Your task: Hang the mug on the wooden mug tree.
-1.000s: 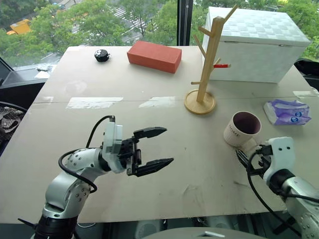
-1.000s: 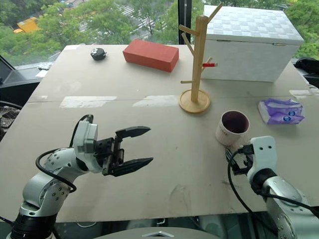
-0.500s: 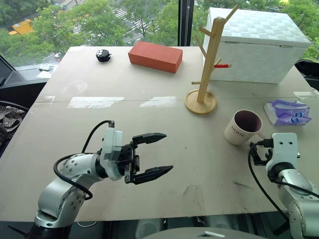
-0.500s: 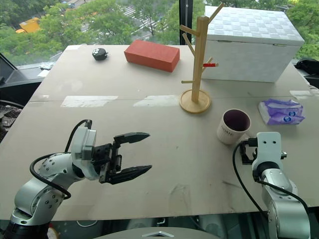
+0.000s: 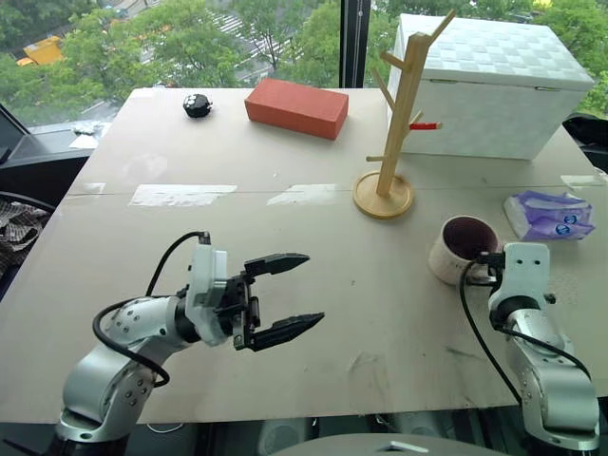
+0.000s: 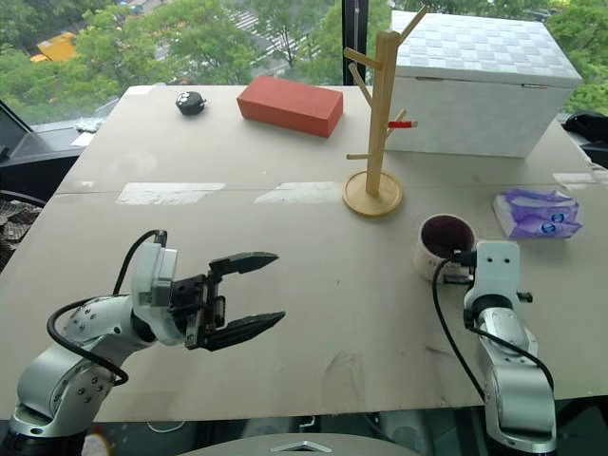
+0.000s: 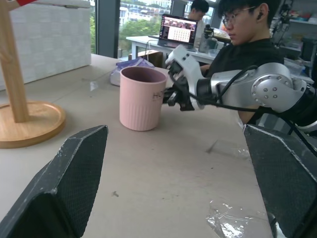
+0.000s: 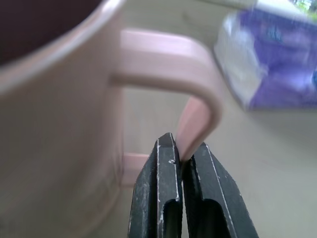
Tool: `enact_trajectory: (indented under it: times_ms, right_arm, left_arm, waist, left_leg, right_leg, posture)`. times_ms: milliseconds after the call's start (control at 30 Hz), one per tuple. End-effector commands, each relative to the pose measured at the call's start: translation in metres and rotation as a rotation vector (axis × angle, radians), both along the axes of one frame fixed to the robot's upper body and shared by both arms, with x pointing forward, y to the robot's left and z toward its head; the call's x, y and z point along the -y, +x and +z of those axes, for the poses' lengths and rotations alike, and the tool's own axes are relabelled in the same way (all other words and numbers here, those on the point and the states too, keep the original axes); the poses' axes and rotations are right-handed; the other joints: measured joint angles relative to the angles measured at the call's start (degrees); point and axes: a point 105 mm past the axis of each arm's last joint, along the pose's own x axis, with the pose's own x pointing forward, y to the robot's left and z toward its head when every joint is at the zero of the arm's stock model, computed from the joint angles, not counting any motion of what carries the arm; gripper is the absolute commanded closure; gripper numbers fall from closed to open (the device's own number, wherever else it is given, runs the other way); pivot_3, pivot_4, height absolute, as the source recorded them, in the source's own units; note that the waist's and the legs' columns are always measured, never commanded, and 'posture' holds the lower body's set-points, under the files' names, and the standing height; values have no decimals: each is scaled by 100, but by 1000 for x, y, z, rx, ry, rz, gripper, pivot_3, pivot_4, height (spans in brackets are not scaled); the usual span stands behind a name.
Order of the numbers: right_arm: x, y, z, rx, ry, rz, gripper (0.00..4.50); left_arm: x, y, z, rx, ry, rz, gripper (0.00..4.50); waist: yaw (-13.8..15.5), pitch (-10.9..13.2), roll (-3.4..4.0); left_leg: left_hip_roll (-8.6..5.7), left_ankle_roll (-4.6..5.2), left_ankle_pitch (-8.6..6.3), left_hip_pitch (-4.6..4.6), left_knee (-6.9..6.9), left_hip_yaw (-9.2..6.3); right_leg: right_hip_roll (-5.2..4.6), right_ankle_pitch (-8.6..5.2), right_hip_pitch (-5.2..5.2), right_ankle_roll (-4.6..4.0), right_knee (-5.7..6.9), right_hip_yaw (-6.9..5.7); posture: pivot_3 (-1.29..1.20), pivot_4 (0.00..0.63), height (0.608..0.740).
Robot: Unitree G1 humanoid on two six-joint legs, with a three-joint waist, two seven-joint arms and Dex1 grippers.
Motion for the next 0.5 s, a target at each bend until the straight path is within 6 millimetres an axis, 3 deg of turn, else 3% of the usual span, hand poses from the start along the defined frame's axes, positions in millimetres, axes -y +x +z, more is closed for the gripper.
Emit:
enact_trajectory:
  times_ms: [33,100,233,500]
  right_arm:
    - [-5,3,17,65,6,96,4457]
    - [-7,7,28,98,12,161,4457]
    - [-22,20,65,150,4,453,4457]
    - [-29,56,138,103,-41,803,4457]
  left_arm:
    - [2,0,12,71,-23,48,0]
    - [0,4,12,88,-39,100,0]
    - [-8,17,19,194,-131,242,0]
    - [-22,19,27,111,-172,219,0]
  waist:
    - [-5,2,3]
    - [-17,2,3]
    - [-64,8,12]
    - [-103,22,9]
  left_leg:
    - [0,0,0,0,0,1]
    - [0,0,0,1,0,6]
    - [-1,1,0,3,1,15]
    - [4,2,0,3,-5,-2]
  right_leg:
    - [-1,0,0,0,0,1]
    - [-1,0,-1,0,0,6]
    - [2,3,-2,-2,1,15]
    - [17,16,-2,-28,2,5]
  posture:
    - [0,150,740]
    - [0,150,740]
    - [0,150,740]
    - [0,150,740]
